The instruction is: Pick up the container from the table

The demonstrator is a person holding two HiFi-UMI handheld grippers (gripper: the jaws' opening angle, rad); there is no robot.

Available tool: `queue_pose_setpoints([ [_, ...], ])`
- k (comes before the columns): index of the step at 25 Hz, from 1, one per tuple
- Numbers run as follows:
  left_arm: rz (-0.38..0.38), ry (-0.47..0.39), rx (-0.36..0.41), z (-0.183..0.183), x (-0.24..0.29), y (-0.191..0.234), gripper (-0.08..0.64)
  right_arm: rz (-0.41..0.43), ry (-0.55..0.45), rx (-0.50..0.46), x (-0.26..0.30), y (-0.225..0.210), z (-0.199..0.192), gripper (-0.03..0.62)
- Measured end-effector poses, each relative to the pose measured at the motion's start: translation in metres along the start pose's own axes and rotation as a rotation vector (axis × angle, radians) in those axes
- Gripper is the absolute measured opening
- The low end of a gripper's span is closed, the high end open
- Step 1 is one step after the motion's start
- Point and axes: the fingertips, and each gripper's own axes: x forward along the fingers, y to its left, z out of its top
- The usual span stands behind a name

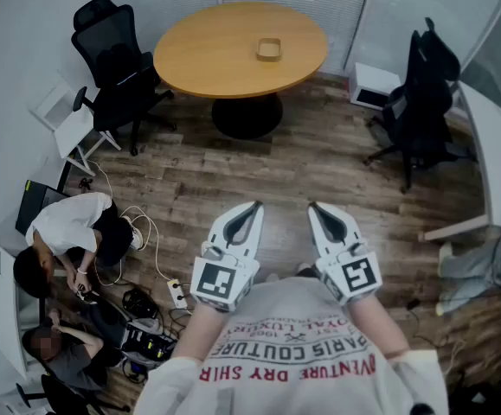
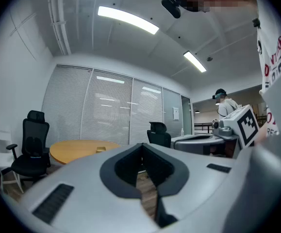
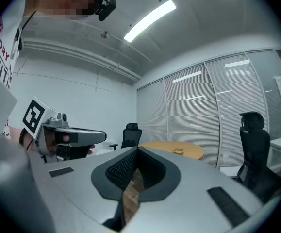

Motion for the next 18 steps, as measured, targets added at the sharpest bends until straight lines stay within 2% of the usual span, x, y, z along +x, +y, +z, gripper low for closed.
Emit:
queue_pose_setpoints([
  [5,-0.004,0.001,-0.001,-0.003,0.002,0.001,0.002,-0.018,0.01,-0.016,0.002,-0.002,0.001,0.002],
  [13,0.003,0.011,-0.013,-0.006,0.001,0.007,0.002,0.023,-0.013,0.031,0.007,0.006,0.0,0.002],
  [18,0.007,0.02,-0.024,-0.008,0.0,0.013,0.002,-0.015,0.018,0.044,0.011,-0.001,-0.002,0.002],
])
